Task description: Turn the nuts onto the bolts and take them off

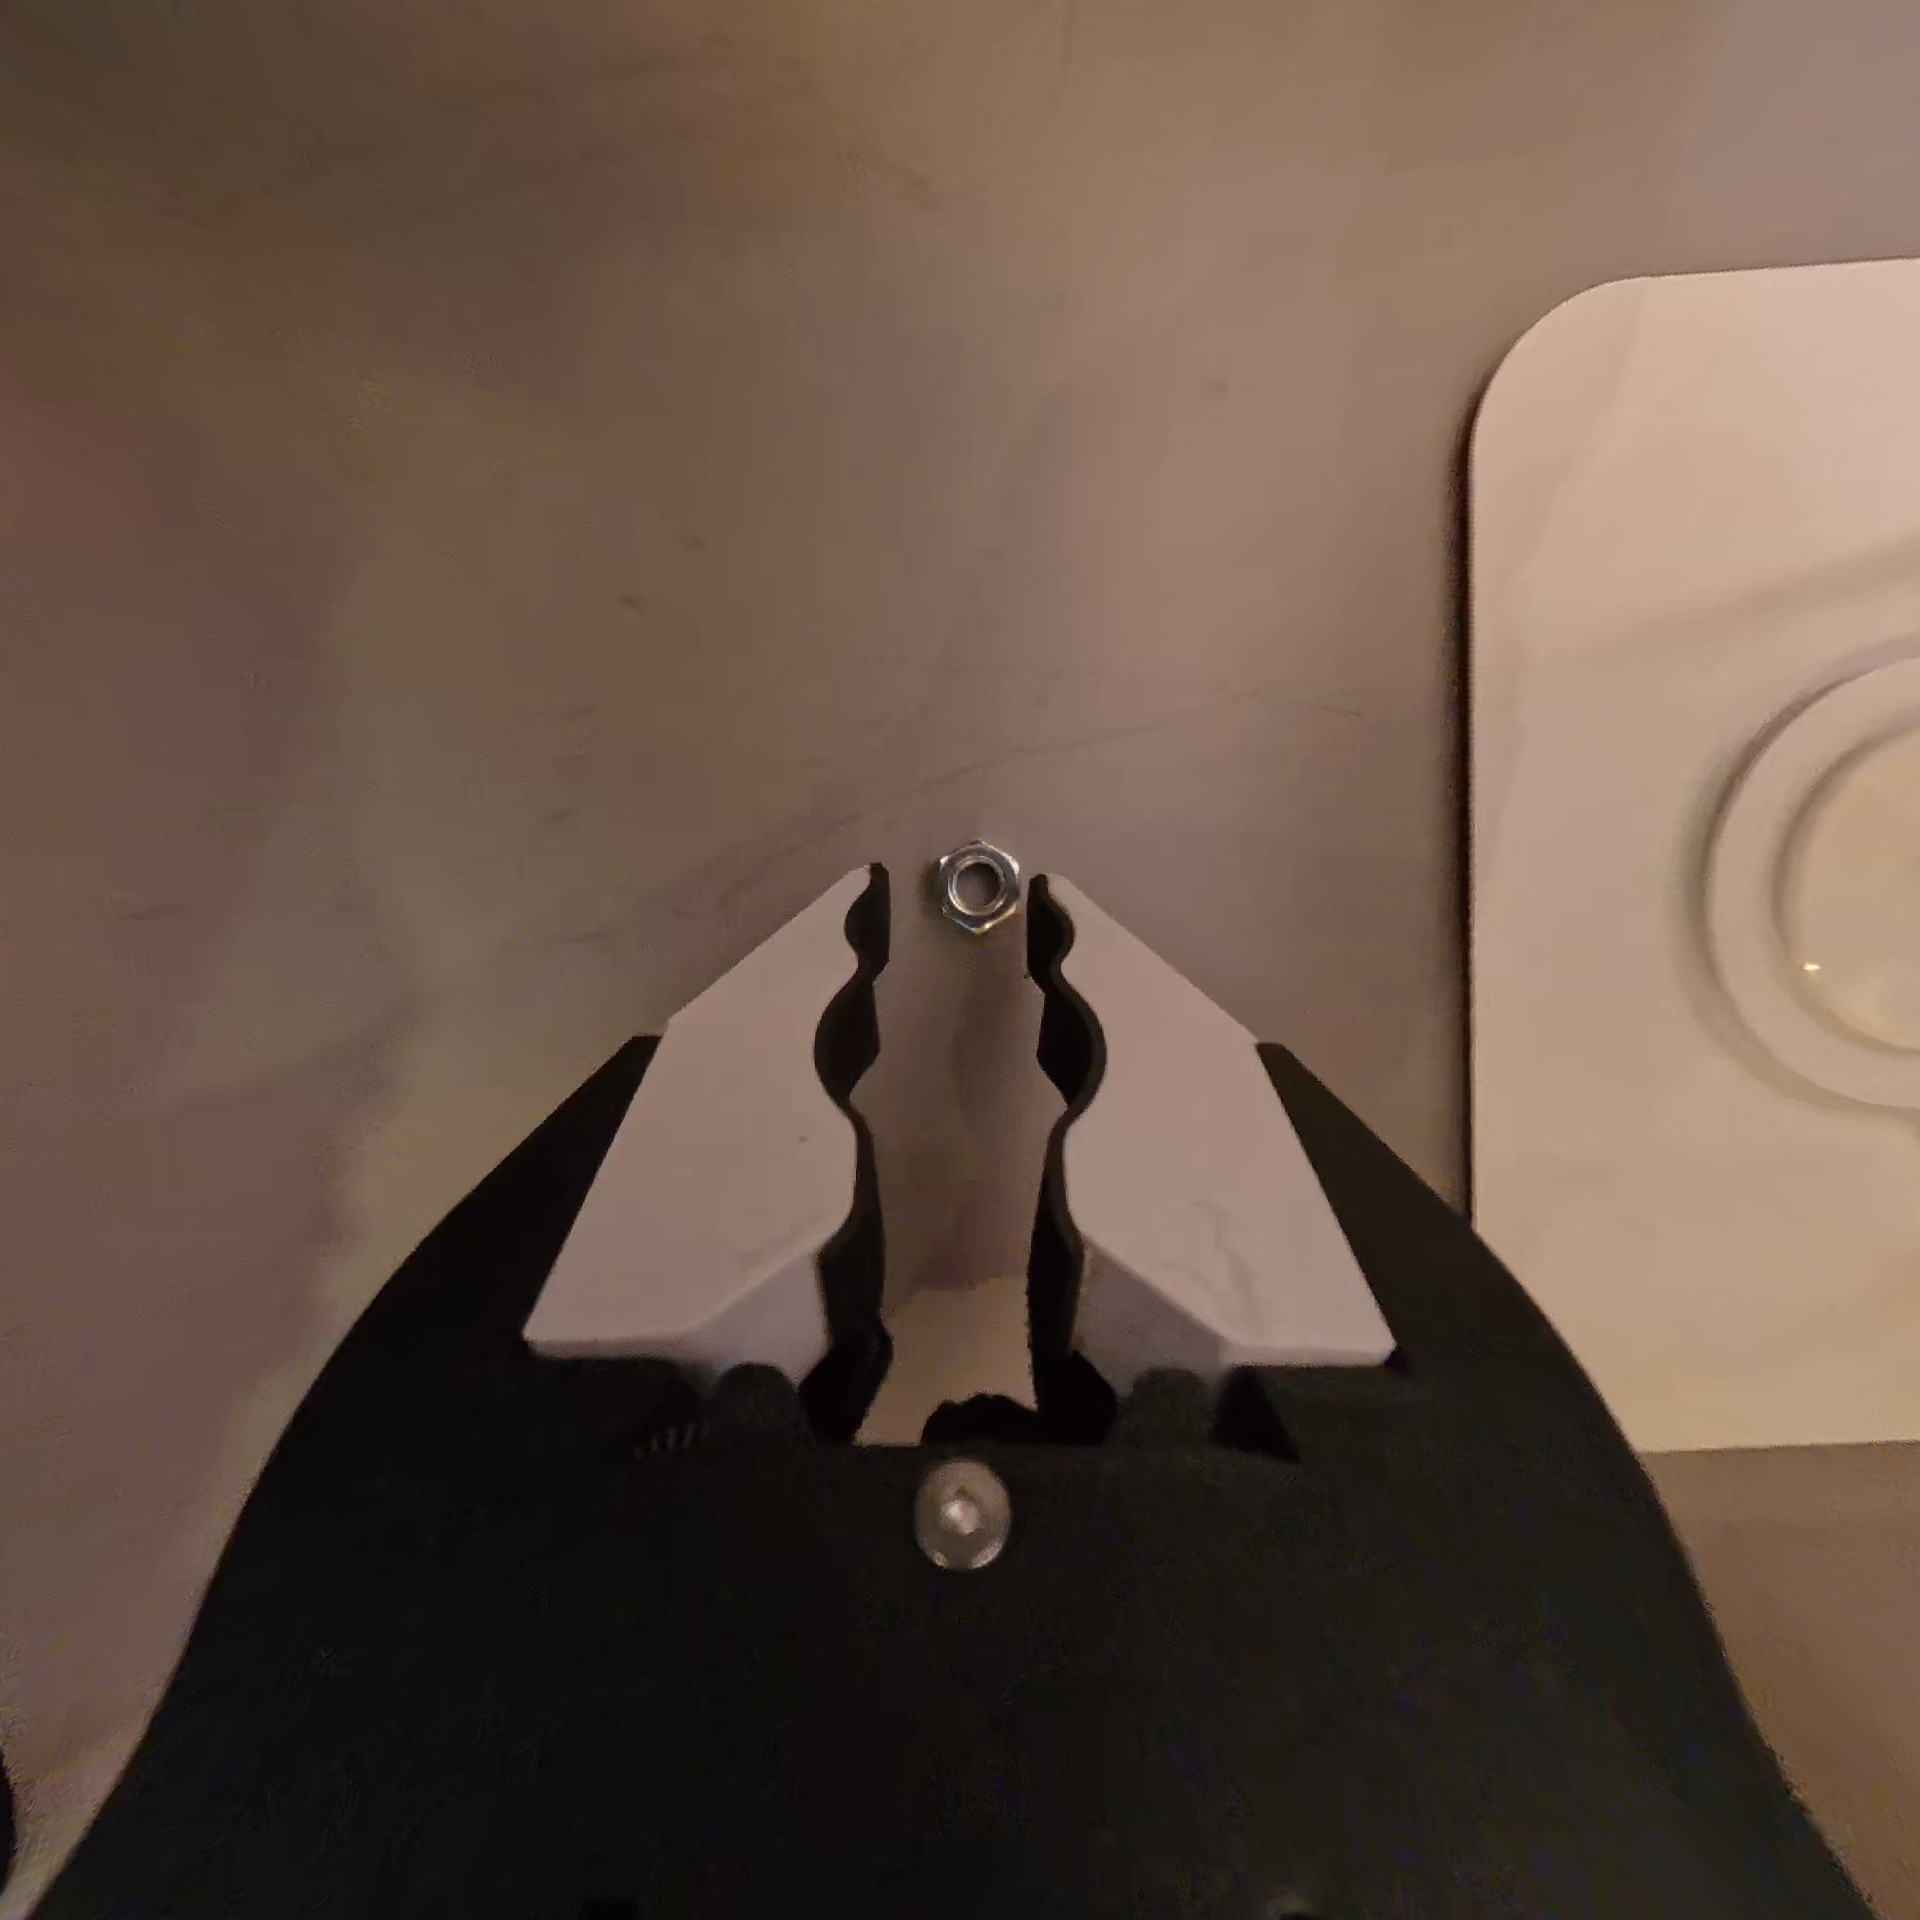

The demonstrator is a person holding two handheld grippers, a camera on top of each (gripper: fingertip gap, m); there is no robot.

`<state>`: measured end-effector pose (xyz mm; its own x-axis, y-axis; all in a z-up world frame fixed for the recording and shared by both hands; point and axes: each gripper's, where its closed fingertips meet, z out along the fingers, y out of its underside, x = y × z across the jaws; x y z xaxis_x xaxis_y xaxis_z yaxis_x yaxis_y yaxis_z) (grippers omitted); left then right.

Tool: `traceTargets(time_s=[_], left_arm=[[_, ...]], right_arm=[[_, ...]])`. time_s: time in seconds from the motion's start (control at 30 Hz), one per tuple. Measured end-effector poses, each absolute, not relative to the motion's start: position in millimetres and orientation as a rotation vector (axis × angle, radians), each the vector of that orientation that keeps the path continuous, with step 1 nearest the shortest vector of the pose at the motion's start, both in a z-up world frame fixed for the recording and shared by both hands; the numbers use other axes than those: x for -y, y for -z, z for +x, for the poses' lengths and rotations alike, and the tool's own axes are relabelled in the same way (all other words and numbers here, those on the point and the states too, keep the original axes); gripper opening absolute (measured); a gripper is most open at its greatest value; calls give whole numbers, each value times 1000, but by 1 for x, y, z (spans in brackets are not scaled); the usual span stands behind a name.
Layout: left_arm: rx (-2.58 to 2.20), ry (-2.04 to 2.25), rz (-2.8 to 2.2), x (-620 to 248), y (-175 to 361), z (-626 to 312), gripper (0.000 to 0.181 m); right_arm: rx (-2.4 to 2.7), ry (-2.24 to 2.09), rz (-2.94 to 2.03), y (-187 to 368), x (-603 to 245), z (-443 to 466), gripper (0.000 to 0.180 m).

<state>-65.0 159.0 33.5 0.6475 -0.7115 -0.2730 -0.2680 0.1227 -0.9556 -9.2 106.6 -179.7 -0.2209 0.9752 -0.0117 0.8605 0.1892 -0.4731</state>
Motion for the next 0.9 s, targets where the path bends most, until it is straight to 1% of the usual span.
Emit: traceTargets(time_s=[0.07,0.13,0.3,0.37,0.43,0.6,0.7,0.8,0.9], left_arm=[[-873,392,-1459,-160,-33,-65,17],[-873,392,-1462,-160,-31,-65,17],[-879,393,-1463,-161,-29,-62,17],[-883,398,-1461,-161,-28,-60,17],[-885,400,-1462,-161,-25,-58,17],[-880,456,-1441,-161,-21,-42,17],[-849,582,-1386,-155,-24,-28,17],[-858,662,-1346,-149,-24,-17,17],[-857,710,-1328,-146,-23,-10,17]], right_arm=[[2185,-560,-1742,183,-106,-11,22],[2195,-532,-1745,187,-108,-10,15],[2192,-541,-1721,187,-108,-10,15],[2156,-573,-1711,175,-109,-9,15],[2090,-611,-1690,149,-114,-6,15],[1924,-675,-1534,43,-126,8,15],[1909,-669,-1434,-12,-126,13,15],[1948,-683,-1359,-47,-123,8,15],[2025,-683,-1302,-63,-120,1,15]])
